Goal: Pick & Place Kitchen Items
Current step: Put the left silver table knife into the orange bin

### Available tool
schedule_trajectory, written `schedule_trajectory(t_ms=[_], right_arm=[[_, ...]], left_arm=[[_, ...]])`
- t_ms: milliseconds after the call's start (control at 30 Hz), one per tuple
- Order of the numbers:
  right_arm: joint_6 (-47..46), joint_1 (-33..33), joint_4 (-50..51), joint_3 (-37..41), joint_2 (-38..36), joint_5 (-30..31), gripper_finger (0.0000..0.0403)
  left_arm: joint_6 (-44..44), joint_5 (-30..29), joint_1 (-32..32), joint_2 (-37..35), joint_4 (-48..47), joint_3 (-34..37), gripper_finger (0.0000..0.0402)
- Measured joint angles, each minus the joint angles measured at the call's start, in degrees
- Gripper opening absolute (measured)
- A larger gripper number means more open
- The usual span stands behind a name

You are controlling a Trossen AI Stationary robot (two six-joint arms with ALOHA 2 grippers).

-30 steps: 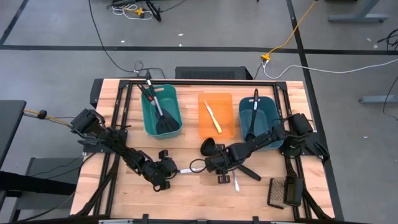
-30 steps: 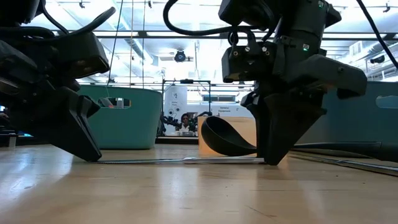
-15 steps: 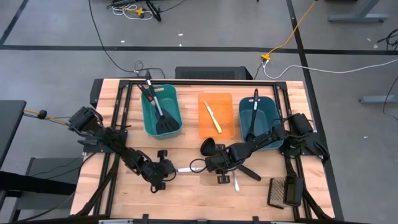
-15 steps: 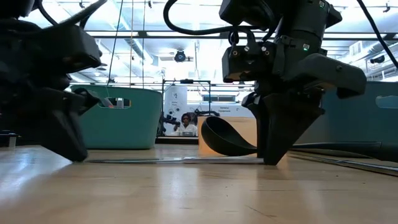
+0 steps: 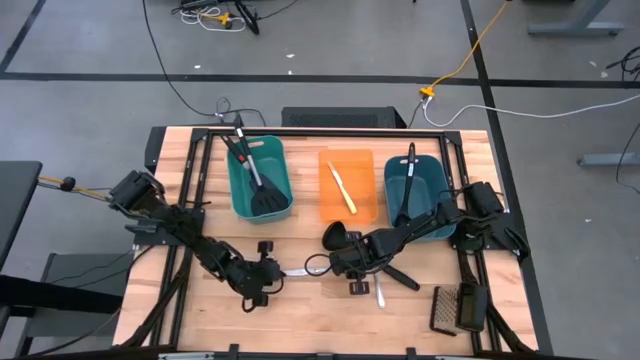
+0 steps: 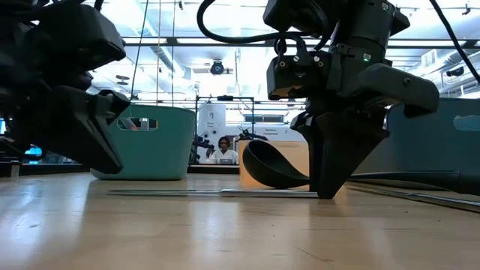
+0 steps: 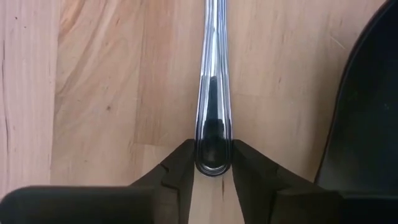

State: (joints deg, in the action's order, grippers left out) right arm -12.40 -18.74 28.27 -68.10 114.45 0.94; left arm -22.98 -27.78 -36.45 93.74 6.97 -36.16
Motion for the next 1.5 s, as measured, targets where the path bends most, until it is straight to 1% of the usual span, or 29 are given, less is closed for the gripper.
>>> schedule_trajectory(t_ms=[67,233,400,500,700,900,1067,1300,1400,1500], right_arm=[[0.0,0.0,0.0,0.0,0.0,0.0,0.0107],[0.2,0.0,-0.2,0.0,0.0,-0.1,0.0118],[0.2,0.0,-0.2,0.0,0.0,-0.1,0.0115],[0.2,0.0,-0.2,0.0,0.0,-0.1,0.0112],[0.6,0.0,-0.2,0.0,0.0,0.0,0.0114],[-0.5,0.2,-0.3,0.0,-0.2,-0.1,0.0114],[0.8,0.2,0.0,0.1,-1.4,-0.2,0.0115],[3.3,0.6,-0.6,0.1,-1.2,0.8,0.0132],[3.9,0.7,-0.6,0.0,-0.6,1.0,0.0121],[3.7,0.6,0.3,-0.2,-0.2,1.6,0.0087]], left_arm=[[0.3,0.9,0.4,0.3,0.0,-0.1,0.0005],[-0.2,0.6,0.8,0.3,-0.4,0.0,0.0003],[-1.2,1.0,1.6,0.4,0.0,1.5,0.0003],[-2.2,0.4,1.8,1.9,0.3,1.6,0.0003],[-1.7,1.7,1.8,4.4,2.9,1.1,0.0003],[-2.2,2.7,1.8,4.5,1.1,1.1,0.0003],[-3.8,2.8,1.4,4.5,-1.2,1.1,0.0002],[-4.1,2.8,1.4,4.6,-1.4,1.1,0.0002],[-4.7,2.8,1.4,4.6,-1.3,1.2,0.0002],[-5.1,2.8,1.4,4.6,-1.3,1.2,0.0002]])
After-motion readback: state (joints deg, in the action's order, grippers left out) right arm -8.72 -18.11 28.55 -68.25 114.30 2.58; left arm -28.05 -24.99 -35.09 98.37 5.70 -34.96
